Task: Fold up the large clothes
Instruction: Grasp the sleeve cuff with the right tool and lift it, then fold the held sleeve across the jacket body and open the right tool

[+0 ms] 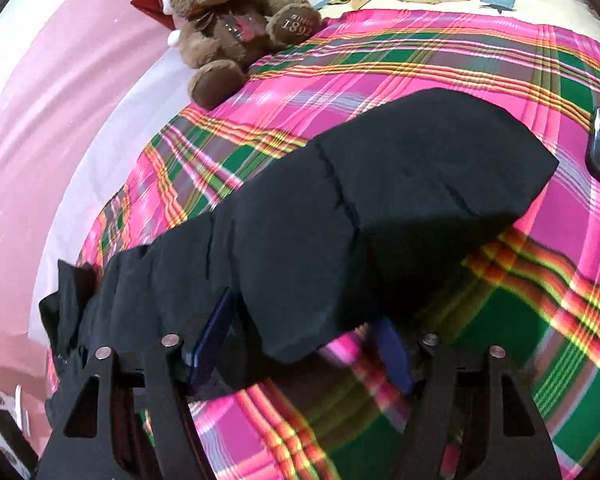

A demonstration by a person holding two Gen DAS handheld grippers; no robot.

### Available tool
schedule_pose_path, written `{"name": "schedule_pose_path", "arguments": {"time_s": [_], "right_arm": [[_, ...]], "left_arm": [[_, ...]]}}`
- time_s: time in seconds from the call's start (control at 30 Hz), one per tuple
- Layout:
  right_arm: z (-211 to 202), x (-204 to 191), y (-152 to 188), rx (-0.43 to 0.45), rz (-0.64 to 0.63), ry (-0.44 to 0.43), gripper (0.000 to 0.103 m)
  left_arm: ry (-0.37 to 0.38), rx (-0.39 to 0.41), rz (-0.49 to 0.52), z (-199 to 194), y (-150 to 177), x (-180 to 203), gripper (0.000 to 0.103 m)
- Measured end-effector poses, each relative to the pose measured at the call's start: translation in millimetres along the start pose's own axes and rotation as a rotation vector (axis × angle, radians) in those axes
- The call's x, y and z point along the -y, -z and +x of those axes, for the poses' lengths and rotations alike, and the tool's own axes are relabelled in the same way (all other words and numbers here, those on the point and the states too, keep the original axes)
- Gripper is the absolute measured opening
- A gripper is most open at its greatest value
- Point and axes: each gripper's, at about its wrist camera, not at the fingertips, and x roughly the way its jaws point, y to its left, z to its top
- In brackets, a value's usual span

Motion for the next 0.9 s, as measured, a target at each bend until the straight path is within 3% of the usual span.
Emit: {"name": "schedule_pose_path", "arguments": {"time_s": [0.03,0.1,0.2,0.37,0.57,0.9], "right_arm": [[2,-1,-2,-0.007,-0.003,-0.005,0.039],[1,-4,-5,-0.014,-0.002,-0.033,0.018],[-19,-18,-7,0.030,-0.050,-0.034,0.014],[-67,-52,-13,0.110,-0.112,-0.086,0.013],[-125,-120,-9,0.179,-0.232,-0.201,0.012],[-150,-226,41,0.145,-0.444,-0.313,0.012]], "left_arm": [[0.003,-0.001,0.001,1,-1,1,0.072],[0.008,-0.001,0.005,4,-5,3,0.073],[0.017,-0.001,0.007,8,-10,5,0.073],[0.050,0.000,-0.026,2,-19,6,0.072],[0.058,0.047,-0.047,-40,-22,1,0.072],[-0.024,0.107,-0.091,-100,-17,-40,0.073]]}}
